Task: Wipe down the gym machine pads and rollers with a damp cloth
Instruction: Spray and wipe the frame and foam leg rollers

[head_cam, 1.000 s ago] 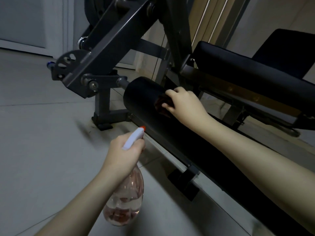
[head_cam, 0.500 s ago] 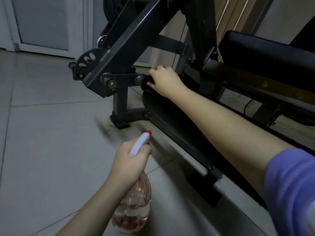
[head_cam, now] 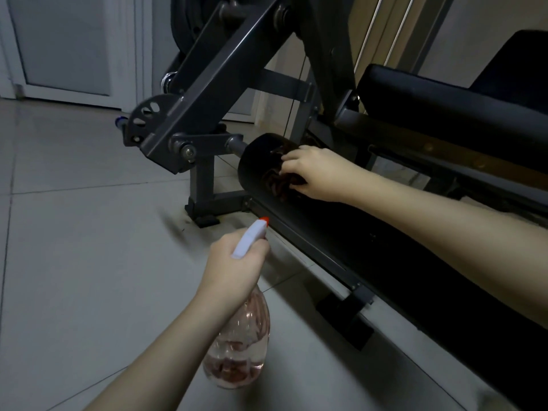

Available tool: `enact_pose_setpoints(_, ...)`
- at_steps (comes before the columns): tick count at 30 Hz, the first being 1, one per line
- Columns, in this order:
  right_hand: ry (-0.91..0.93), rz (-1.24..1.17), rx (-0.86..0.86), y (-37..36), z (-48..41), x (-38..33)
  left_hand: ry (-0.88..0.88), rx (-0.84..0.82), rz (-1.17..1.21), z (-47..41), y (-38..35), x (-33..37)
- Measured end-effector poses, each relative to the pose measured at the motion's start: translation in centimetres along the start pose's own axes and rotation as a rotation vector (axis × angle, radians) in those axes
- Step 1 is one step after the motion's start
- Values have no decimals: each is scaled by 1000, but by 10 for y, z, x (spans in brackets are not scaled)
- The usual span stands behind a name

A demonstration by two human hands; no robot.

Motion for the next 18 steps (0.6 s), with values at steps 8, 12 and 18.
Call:
enact_pose_setpoints(8, -77, -27, -26, 15, 75, 2, -44, -43, -36, 12, -8, 21)
enact_pose_setpoints(12, -169, 12, -12, 24, 110, -3, -62, -58, -64, 18, -11, 32)
enact_pose_setpoints(18, -270, 166, 49, 30, 139, -18, -73, -91, -56, 29, -18, 44)
Point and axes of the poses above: each hand's wrist, its own z-axis away from the middle knuckle, its own y-axis out of the back of the hand, x = y × z, the point moved 2 cm from there along -z, towards the middle knuckle, and after that the axes turned 9 degrees about x, right-handed, at the moved point
